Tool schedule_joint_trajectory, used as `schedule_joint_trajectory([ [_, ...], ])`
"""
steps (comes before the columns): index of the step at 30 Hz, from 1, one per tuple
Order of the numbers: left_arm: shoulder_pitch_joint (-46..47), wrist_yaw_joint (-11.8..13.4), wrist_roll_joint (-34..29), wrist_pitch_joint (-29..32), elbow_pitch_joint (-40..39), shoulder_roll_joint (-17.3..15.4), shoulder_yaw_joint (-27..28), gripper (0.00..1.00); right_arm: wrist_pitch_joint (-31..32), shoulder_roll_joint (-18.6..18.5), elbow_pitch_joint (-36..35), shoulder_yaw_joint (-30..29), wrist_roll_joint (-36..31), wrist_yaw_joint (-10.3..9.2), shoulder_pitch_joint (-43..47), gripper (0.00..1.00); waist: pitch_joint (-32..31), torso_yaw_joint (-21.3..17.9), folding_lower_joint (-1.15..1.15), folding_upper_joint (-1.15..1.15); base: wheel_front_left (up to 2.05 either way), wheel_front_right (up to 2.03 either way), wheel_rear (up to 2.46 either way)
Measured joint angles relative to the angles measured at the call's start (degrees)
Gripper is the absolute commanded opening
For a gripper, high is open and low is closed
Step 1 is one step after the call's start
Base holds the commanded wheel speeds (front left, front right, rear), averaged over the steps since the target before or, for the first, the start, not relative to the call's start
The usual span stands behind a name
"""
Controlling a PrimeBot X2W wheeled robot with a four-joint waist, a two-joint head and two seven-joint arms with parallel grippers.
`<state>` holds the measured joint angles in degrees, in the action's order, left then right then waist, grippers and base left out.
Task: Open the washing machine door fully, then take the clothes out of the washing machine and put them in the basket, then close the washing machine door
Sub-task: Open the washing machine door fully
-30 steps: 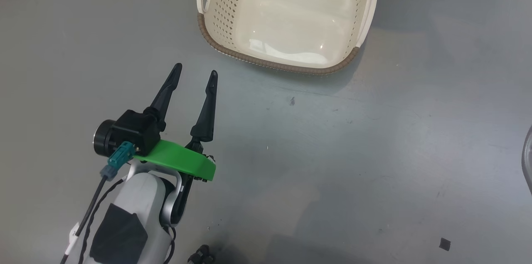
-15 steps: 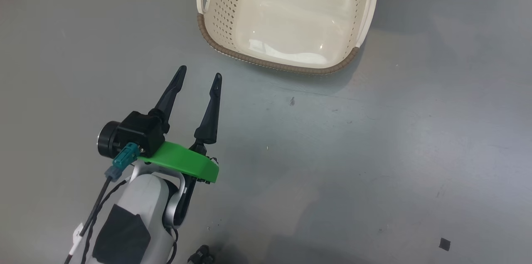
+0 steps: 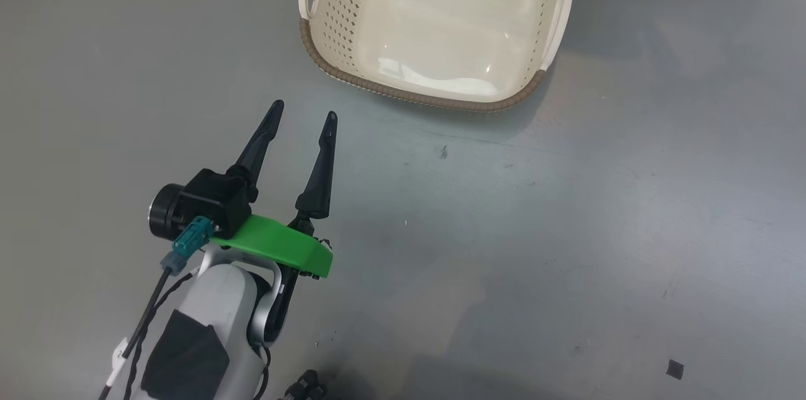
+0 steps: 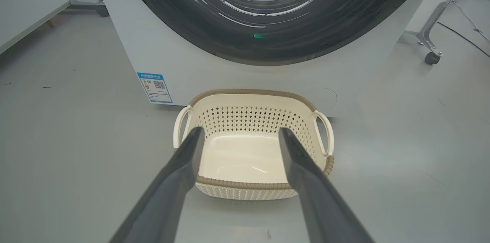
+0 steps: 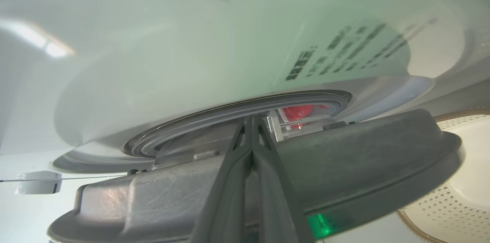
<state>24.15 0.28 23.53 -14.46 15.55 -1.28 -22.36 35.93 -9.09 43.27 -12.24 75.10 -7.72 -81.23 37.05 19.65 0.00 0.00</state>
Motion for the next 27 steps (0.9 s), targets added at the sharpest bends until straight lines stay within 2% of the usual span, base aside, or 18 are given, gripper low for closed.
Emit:
schedule_joint_trajectory([
  [6,0.0,0.02,0.0,0.01,0.0,0.0,-0.12,1.0,1.52,0.53,-0.01,-0.78,2.57,0.0,-2.02,0.0,0.01,0.08,0.0,0.0,0.0,0.0,0.0],
  [16,0.0,0.45,0.0,0.01,0.22,0.0,-0.13,1.0,3.91,-0.01,2.48,-0.15,2.19,0.01,-2.05,0.0,-0.61,-0.16,0.0,0.0,0.0,0.0,0.0],
  [27,-0.03,0.51,-0.63,0.01,1.01,-0.01,0.09,1.0,7.2,0.48,4.88,0.15,2.89,0.01,1.14,0.0,-3.52,-1.21,0.0,0.0,0.0,0.0,0.0],
])
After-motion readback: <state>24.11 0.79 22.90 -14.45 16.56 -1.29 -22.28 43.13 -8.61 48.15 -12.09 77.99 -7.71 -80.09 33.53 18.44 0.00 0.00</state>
